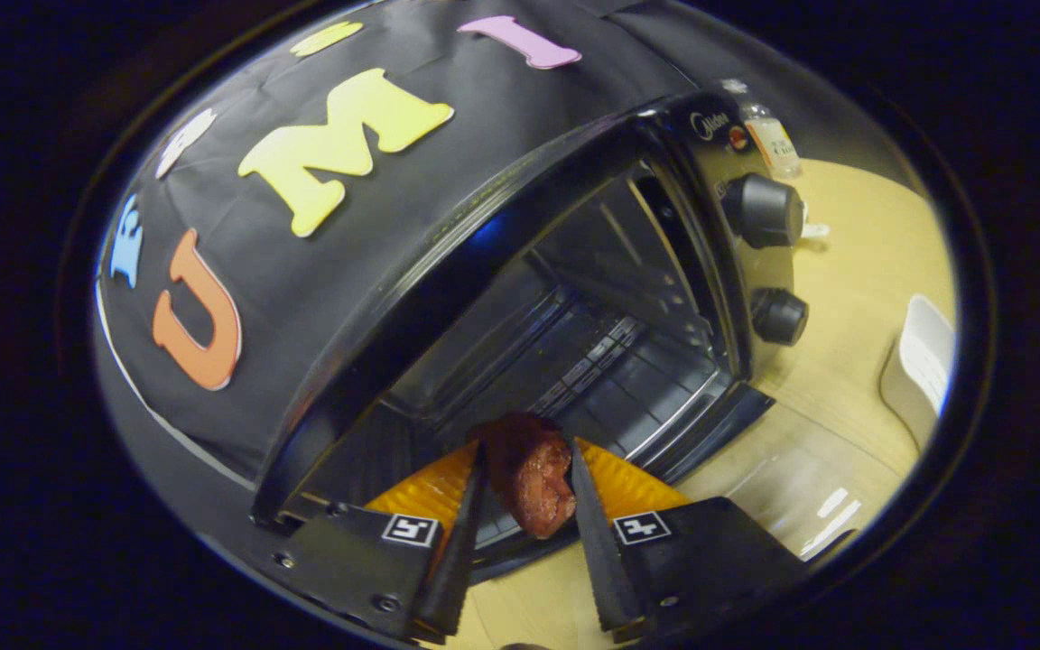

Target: Open the toaster oven, put the food inside, and close the toaster oven door.

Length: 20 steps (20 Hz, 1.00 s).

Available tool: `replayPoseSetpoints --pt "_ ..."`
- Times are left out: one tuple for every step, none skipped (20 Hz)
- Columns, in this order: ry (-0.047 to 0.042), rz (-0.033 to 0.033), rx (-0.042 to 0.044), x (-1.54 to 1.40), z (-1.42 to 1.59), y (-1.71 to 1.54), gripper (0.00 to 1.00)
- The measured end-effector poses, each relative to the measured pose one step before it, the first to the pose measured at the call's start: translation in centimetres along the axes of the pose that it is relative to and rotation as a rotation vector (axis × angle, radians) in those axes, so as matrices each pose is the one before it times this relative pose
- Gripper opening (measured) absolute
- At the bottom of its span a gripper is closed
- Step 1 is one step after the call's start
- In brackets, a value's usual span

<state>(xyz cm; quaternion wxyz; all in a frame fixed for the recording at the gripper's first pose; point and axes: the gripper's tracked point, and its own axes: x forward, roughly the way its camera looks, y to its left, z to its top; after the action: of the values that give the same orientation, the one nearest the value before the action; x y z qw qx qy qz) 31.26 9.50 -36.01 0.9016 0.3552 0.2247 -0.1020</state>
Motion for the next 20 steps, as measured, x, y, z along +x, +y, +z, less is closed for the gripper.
replayPoseSetpoints --pt "0.00740 0.00192 -0.03142 -0.120 -0.178 -0.042 0.61" --pt "0.00498 0.00448 -0.03359 -0.421 0.029 -0.086 0.72" --pt "0.00082 -0.00050 -0.03944 -0.387 0.053 -0.198 0.78" --pt "-0.00684 0.00893 -0.02556 -0.483 0.180 0.046 0.84" --pt "-0.00096 0.00469 -0.01939 -0.330 0.158 0.051 0.84" --pt "-0.00073 0.00298 -0.03283 -0.586 0.160 -0.071 0.84" --pt "0.00335 -0.00177 -0.02853 -0.592 0.172 -0.035 0.84" --pt "-0.00326 0.00770 -0.03055 -0.926 0.237 0.118 0.84" --pt "-0.00409 0.00913 -0.03435 -0.962 0.273 0.331 0.84" --pt "-0.00384 0.01027 -0.04346 -1.046 0.347 0.257 0.84" --pt "-0.00623 0.00894 -0.05466 -1.185 0.236 0.103 0.84" --pt "-0.00320 0.01229 -0.04531 -1.331 0.372 0.208 0.86" --pt "-0.00183 0.01365 -0.03545 -1.138 0.129 0.210 0.87" --pt "-0.00521 0.00983 -0.03227 -1.339 0.263 0.059 0.90" --pt "-0.00660 0.00743 -0.02468 -1.284 0.101 -0.095 0.90" --pt "-0.00873 0.01171 -0.02366 -1.339 0.348 0.058 0.90" --pt "-0.00246 0.00434 -0.02490 -1.282 0.083 -0.027 0.90" --pt "0.00197 0.00144 -0.01922 -1.219 -0.078 -0.086 0.94" --pt "-0.00074 0.00745 -0.01264 -1.398 -0.170 -0.047 0.97" --pt "0.00415 0.00101 -0.01447 -1.178 -0.310 -0.042 0.97"
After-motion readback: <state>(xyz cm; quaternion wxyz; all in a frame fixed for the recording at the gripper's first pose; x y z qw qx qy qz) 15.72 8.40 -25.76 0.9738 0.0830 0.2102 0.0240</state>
